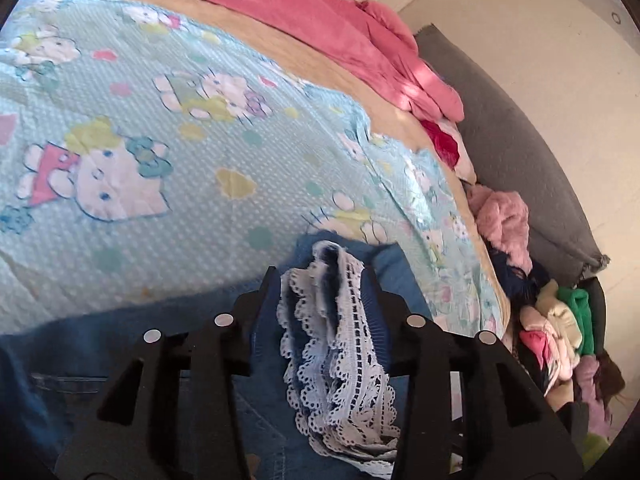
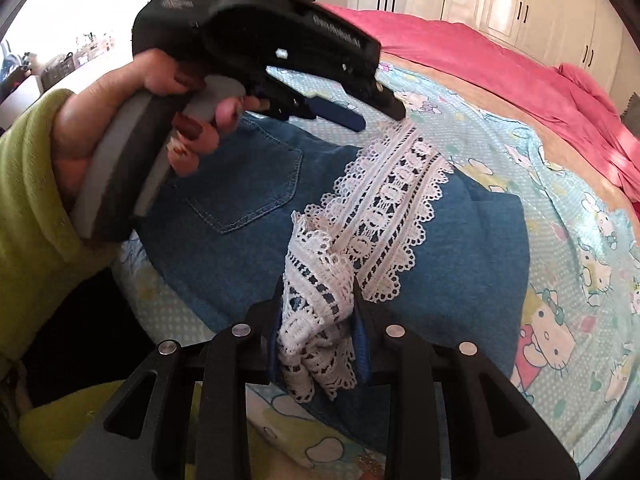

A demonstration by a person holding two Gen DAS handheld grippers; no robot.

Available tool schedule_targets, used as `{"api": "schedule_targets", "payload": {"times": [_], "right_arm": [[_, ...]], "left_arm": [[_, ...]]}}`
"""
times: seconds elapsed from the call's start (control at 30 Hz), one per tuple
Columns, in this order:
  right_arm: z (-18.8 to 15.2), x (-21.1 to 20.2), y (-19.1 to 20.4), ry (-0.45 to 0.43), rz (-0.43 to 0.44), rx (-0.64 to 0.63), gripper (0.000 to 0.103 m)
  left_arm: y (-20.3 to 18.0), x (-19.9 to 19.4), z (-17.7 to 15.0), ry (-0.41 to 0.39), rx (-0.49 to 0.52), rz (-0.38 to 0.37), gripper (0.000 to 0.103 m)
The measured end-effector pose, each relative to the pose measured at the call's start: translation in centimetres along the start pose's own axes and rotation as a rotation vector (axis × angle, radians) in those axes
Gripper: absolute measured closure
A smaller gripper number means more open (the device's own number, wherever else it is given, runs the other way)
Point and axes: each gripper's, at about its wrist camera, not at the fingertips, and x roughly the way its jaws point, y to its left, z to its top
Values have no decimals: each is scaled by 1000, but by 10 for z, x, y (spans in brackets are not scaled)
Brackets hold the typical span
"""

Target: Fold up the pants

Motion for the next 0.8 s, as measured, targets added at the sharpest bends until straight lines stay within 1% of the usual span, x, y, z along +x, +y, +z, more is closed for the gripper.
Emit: {"api": "schedule_targets", "payload": {"times": [0.03, 0.1, 0.13, 0.2, 0.27, 0.3, 0.37, 0.4, 0.43, 0.47, 0.5, 0.53, 0.57, 0.6, 0.63, 0.7, 0.8], "right_arm": [[-3, -3, 0, -7, -1, -1, 76], [-6, -5, 0, -8, -4, -4, 74], [-8, -6, 1, -4, -4, -2, 74], [-12, -7, 0, -2, 2, 3, 74], [-15, -11, -2, -8, 10, 12, 69], [-18, -11, -2, -10, 16, 18, 65], [-23, -12, -4, -9, 34, 35, 64], [-23, -11, -3, -9, 39, 37, 64], [-25, -12, -3, -11, 43, 39, 65], [-26, -11, -3, -13, 45, 39, 66], [-27, -10, -3, -13, 45, 39, 76], [-27, -10, -3, -12, 46, 40, 84], [-27, -11, -4, -16, 45, 43, 84], [-27, -14, -2, -24, 46, 45, 86], [-26, -15, -2, -29, 45, 46, 87], [-21, -18, 3, -43, 44, 46, 87], [-11, -12, 11, -55, 44, 4, 87]], "left_arm": [[-2, 4, -2, 9, 8, 6, 60], [1, 6, -6, 24, 2, 7, 48], [2, 10, -7, 36, -9, 14, 46], [6, 15, -9, 52, -27, 36, 45], [9, 16, -10, 55, -39, 49, 45], [10, 18, -10, 54, -45, 53, 45], [9, 23, -8, 57, -47, 67, 45], [7, 26, -7, 60, -46, 75, 48], [6, 30, -7, 60, -46, 89, 54], [4, 35, -7, 66, -41, 104, 84], [2, 37, -7, 72, -34, 110, 92], [-2, 38, -8, 66, -9, 132, 92], [-6, 36, -8, 51, 15, 140, 93], [-10, 31, -8, 31, 26, 127, 93], [-15, 24, -6, 7, 35, 92, 93], [-18, 17, -1, -21, 58, 79, 93], [-13, 15, 0, -29, 76, 133, 93]]}}
